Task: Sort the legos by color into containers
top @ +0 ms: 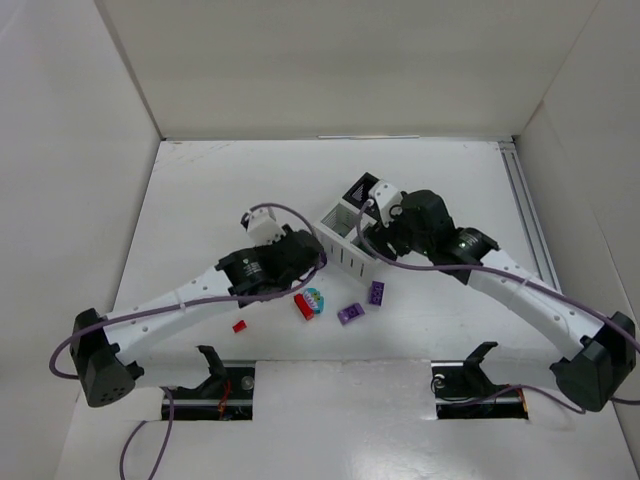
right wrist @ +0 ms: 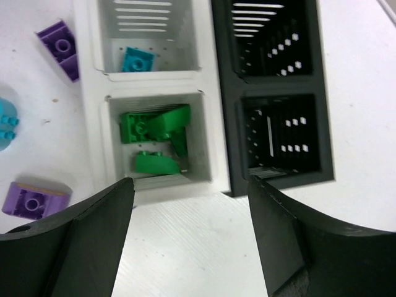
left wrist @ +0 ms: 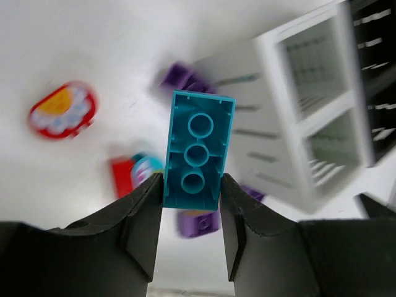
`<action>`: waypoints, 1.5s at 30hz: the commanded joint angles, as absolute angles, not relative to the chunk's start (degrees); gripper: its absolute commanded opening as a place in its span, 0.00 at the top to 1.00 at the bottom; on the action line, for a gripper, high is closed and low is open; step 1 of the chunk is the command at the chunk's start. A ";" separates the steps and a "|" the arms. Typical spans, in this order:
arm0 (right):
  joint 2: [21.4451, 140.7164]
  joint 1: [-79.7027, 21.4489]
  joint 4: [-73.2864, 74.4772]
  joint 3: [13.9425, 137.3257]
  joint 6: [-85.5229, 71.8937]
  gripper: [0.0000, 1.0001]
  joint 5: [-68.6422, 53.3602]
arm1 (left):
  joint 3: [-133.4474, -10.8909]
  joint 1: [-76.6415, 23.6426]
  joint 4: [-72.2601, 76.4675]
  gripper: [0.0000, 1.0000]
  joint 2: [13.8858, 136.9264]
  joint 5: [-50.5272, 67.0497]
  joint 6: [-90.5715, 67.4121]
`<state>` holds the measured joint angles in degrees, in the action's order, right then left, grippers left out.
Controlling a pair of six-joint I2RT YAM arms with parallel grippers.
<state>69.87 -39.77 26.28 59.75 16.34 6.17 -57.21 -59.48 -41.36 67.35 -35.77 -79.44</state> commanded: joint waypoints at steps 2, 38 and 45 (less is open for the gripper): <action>64.87 -37.01 27.95 58.98 16.52 0.21 7.91 | -62.75 -53.36 -22.53 0.75 67.05 -33.77 -54.09; 61.59 -59.92 24.88 53.79 33.49 0.20 -6.76 | -59.89 -46.85 -22.30 0.00 63.86 -17.40 -46.65; 74.96 -65.65 16.62 52.39 40.85 0.21 -10.88 | -46.68 -46.85 -28.03 0.00 48.63 -16.71 -55.01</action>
<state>73.03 -65.45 23.73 53.30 35.55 -6.83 -50.37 -46.52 -24.16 51.31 -16.93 -50.09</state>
